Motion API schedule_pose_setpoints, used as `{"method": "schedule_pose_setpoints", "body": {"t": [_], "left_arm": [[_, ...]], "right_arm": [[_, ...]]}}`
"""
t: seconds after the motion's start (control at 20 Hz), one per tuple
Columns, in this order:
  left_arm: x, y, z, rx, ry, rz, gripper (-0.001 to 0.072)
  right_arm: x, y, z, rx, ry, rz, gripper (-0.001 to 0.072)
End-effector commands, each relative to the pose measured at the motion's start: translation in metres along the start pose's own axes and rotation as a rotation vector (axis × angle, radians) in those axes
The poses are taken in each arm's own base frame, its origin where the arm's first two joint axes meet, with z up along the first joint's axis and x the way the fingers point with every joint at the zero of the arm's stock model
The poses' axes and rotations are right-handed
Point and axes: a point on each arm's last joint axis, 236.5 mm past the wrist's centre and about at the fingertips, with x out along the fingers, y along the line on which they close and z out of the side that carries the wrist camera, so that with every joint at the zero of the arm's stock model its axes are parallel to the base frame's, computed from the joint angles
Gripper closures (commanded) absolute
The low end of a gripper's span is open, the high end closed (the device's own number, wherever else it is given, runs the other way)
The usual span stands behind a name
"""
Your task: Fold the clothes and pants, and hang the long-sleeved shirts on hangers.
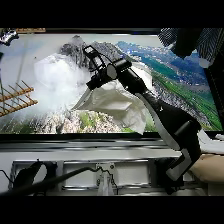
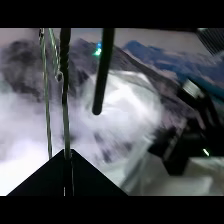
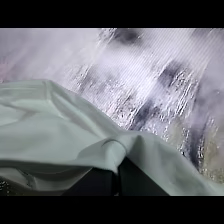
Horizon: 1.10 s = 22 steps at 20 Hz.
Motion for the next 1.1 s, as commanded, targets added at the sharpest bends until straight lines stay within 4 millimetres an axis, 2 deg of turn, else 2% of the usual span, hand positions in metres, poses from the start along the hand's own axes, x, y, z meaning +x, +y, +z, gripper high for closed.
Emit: {"method": "schedule_pose_setpoints", "body": {"t": [0.0,0.15,0.25,0.4,0.5,0.55,0.65,0.75,1.05], "left_arm": [[-0.024,-0.047,-0.048,0.087,0.053,-0.097,0.0695],[-0.043,-0.069,-0.108,0.147,0.171,-0.153,0.0695],[-0.063,-0.075,-0.139,0.173,0.237,-0.169,0.0695],[-0.09,-0.084,-0.15,0.243,0.21,-0.174,0.0695],[-0.1,-0.087,-0.17,0.265,0.282,-0.195,0.0695],[-0.102,-0.09,-0.174,0.266,0.298,-0.21,0.0695],[-0.1,-0.102,-0.162,0.337,0.228,-0.262,0.0695],[-0.093,-0.103,-0.15,0.356,0.188,-0.268,0.0695],[-0.072,-0.109,-0.144,0.367,0.209,-0.339,0.0695]], "right_arm": [[-0.009,0.001,0.003,0.003,-0.007,-0.004,0.0692],[-0.021,0.001,0.008,-0.006,-0.025,-0.01,0.0692],[-0.031,0.002,0.014,-0.011,-0.046,-0.015,0.0692],[-0.04,0.004,0.019,-0.014,-0.065,-0.014,0.0692],[-0.043,0.006,0.019,-0.013,-0.063,-0.009,0.0692],[-0.044,0.007,0.016,-0.013,-0.053,-0.007,0.0692],[-0.047,0.008,0.011,-0.014,-0.03,-0.002,0.0692],[-0.051,0.01,0.007,-0.015,-0.013,0.001,0.0692],[-0.067,0.017,0.009,-0.017,-0.02,0.016,0.0692]]}}
